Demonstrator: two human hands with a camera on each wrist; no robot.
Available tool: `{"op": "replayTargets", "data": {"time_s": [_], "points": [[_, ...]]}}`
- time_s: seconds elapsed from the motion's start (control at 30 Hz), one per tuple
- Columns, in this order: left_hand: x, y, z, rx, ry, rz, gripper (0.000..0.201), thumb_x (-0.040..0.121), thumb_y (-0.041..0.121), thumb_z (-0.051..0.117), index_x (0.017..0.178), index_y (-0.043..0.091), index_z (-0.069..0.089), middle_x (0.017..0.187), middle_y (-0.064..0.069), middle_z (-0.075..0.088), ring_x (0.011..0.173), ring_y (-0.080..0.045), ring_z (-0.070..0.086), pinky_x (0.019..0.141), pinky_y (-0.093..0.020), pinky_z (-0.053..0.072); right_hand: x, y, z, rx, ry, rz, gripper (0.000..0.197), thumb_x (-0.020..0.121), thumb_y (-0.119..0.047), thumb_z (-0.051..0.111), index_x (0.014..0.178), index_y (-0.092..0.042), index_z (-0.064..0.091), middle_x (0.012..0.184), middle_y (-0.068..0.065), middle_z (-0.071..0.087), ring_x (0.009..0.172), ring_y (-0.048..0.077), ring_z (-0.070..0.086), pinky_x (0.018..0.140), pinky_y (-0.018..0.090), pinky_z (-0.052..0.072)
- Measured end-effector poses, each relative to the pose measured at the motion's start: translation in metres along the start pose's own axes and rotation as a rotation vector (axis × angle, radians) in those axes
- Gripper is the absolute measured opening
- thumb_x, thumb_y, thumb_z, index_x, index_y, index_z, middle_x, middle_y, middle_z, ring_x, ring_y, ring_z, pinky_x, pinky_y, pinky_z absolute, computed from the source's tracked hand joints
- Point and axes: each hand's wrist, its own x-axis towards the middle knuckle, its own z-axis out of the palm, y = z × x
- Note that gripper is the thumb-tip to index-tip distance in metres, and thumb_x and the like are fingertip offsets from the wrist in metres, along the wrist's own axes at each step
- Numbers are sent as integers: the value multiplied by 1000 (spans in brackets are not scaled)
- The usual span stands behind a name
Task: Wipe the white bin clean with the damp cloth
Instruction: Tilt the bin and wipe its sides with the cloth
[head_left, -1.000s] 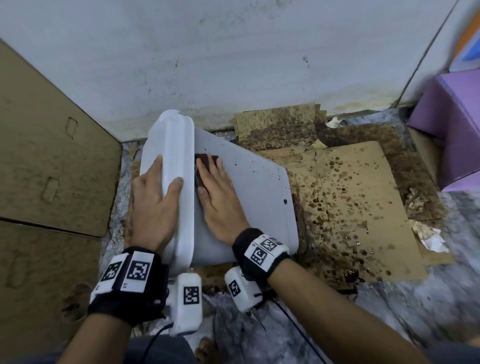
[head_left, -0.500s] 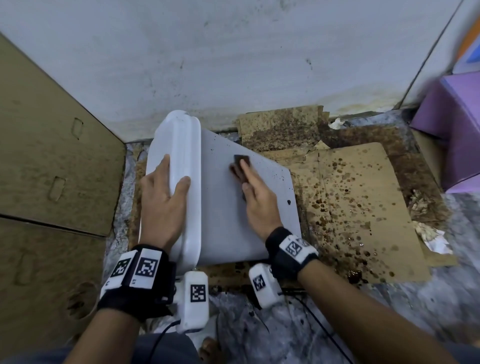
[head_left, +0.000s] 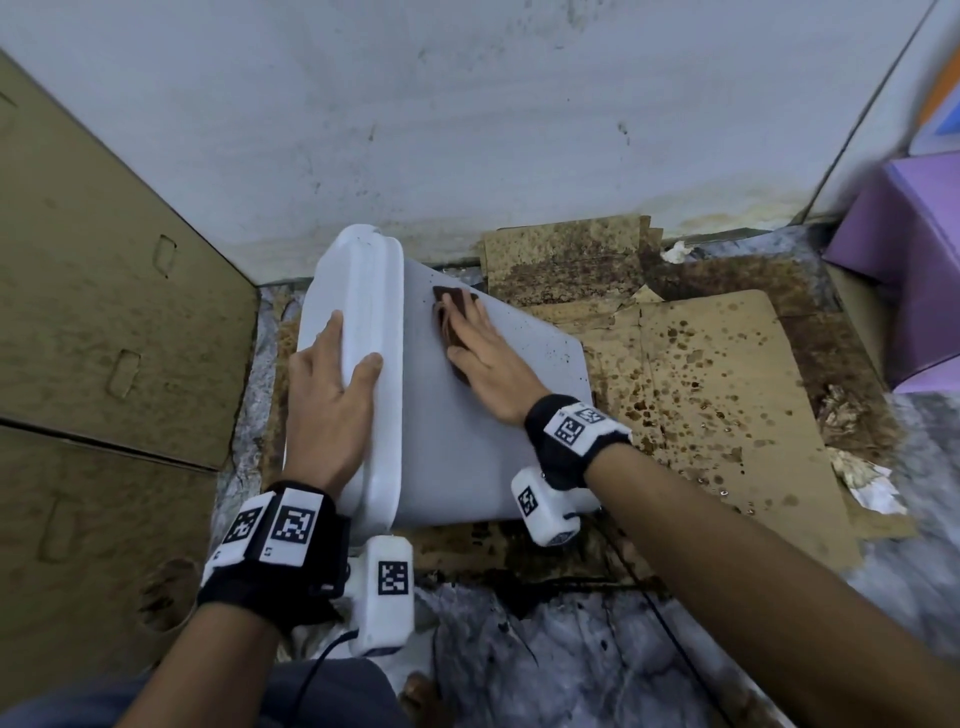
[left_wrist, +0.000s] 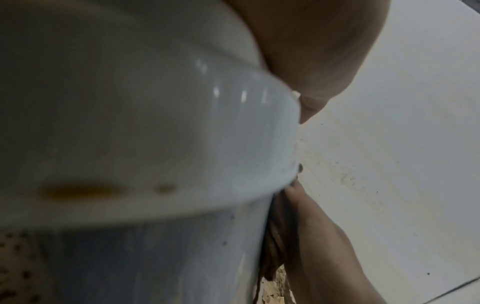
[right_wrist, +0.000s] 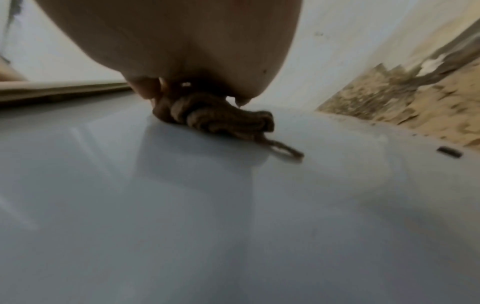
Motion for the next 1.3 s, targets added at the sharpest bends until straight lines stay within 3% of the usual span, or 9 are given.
{"op": "replayTargets", "data": {"time_s": [0.1, 0.27, 0.4, 0.5, 0.67, 0.83, 1.0, 1.13, 1.3], "points": [[2, 2, 0, 4, -19, -18, 59, 99, 38, 46, 153, 36, 23, 143, -4, 28, 133, -27, 38, 106, -38, 28, -6, -1, -5, 79, 13, 40, 56, 102, -15, 31, 152, -26, 9, 160, -4, -4, 146, 11, -9, 119, 30, 2], [11, 7, -2, 36, -83, -70, 71, 87, 53, 41, 151, 48, 12, 125, 3, 26, 131, -30, 33, 112, -46, 27, -19, -24, 23, 120, 94, -124, 56, 102, -11, 34, 152, -25, 11, 160, -3, 4, 145, 6, -8, 117, 24, 3], [9, 9, 3, 31, -76, -58, 63, 96, 52, 44, 150, 52, 11, 134, -1, 26, 133, -29, 31, 110, -41, 27, 10, -21, 9, -29, 134, -154, 53, 104, -20, 31, 152, -24, 9, 161, -2, 1, 147, 14, -6, 119, 31, 3], [6, 9, 6, 41, 2, -36, 62, 97, 50, 46, 152, 45, 18, 127, 1, 25, 129, -28, 36, 102, -34, 28, 25, 5, -3, -195, 90, -89, 55, 104, -32, 27, 152, -27, 2, 161, -3, -5, 147, 14, -7, 120, 40, 3], [11, 4, 5, 55, 52, -27, 61, 96, 45, 50, 152, 39, 24, 124, -2, 29, 125, -31, 40, 107, -40, 30, 21, 26, -2, -60, 122, 91, 54, 104, -33, 26, 152, -26, 0, 160, -2, -9, 146, 17, -13, 119, 45, 2], [17, 4, 4, 103, 95, -22, 60, 92, 45, 52, 147, 36, 31, 127, -12, 38, 117, -35, 46, 97, -43, 36, 20, -23, 24, 65, 116, -43, 51, 105, -27, 27, 151, -26, 7, 160, -4, -9, 145, 13, -17, 115, 37, -11], [19, 0, 4, 61, 86, -25, 59, 94, 41, 51, 149, 35, 30, 128, -13, 36, 121, -34, 42, 102, -41, 34, 35, -20, 26, -43, 134, -149, 51, 104, -28, 28, 151, -28, 9, 160, -6, -6, 146, 12, -13, 116, 39, -6], [20, -4, 2, 0, 66, -54, 57, 96, 41, 50, 148, 37, 29, 131, -9, 32, 124, -32, 41, 102, -35, 31, 38, 21, 17, -110, 195, -17, 53, 104, -30, 26, 152, -29, 5, 161, -4, -6, 147, 15, -10, 119, 49, 2], [20, -8, 1, -35, 59, -65, 56, 95, 42, 50, 147, 40, 30, 137, -7, 30, 126, -30, 40, 104, -36, 32, 29, 51, 9, -73, 225, 191, 52, 104, -29, 24, 152, -27, 5, 161, 0, -6, 147, 19, -10, 118, 49, 1]]}}
